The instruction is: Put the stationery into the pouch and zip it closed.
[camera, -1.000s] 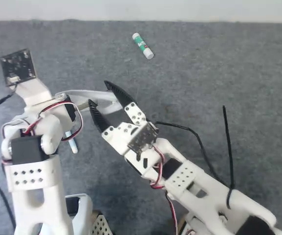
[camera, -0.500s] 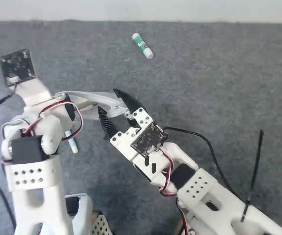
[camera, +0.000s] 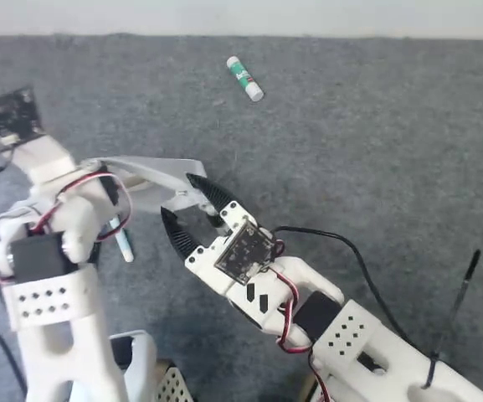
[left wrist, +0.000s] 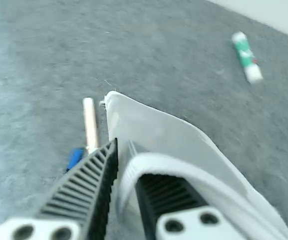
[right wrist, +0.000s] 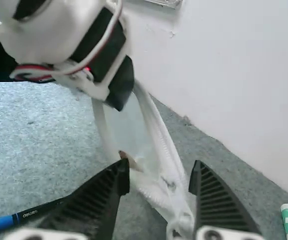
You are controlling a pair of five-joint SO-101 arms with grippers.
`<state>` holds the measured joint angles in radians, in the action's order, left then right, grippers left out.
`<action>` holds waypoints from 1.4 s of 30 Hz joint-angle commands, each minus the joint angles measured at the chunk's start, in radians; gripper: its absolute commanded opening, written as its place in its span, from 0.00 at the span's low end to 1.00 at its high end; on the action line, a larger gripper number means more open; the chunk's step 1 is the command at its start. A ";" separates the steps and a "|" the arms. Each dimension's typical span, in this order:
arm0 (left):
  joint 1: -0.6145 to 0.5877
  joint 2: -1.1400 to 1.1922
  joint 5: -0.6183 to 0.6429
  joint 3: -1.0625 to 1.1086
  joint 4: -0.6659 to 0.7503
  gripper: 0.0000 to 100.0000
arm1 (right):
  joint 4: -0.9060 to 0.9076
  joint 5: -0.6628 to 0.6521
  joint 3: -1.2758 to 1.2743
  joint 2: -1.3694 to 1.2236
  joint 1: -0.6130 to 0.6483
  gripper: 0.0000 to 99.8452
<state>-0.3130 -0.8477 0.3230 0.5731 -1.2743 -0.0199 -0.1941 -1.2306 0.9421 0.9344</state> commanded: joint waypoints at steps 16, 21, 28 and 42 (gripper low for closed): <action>-0.285 -0.009 0.089 -0.093 0.084 0.01 | 0.237 0.083 0.114 0.018 0.008 0.19; -0.365 -0.009 0.144 -0.090 0.087 0.01 | 0.249 0.086 0.117 0.018 0.010 0.19; -0.479 -0.009 0.178 -0.093 0.091 0.01 | 0.251 0.086 0.114 -0.005 0.067 0.19; -0.681 -0.009 0.204 -0.130 0.089 0.01 | 0.248 0.199 0.341 -0.461 0.096 0.19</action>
<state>-0.9467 -0.8477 0.5010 0.5224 -1.2283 0.2256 -0.0192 -1.0004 0.5462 1.0203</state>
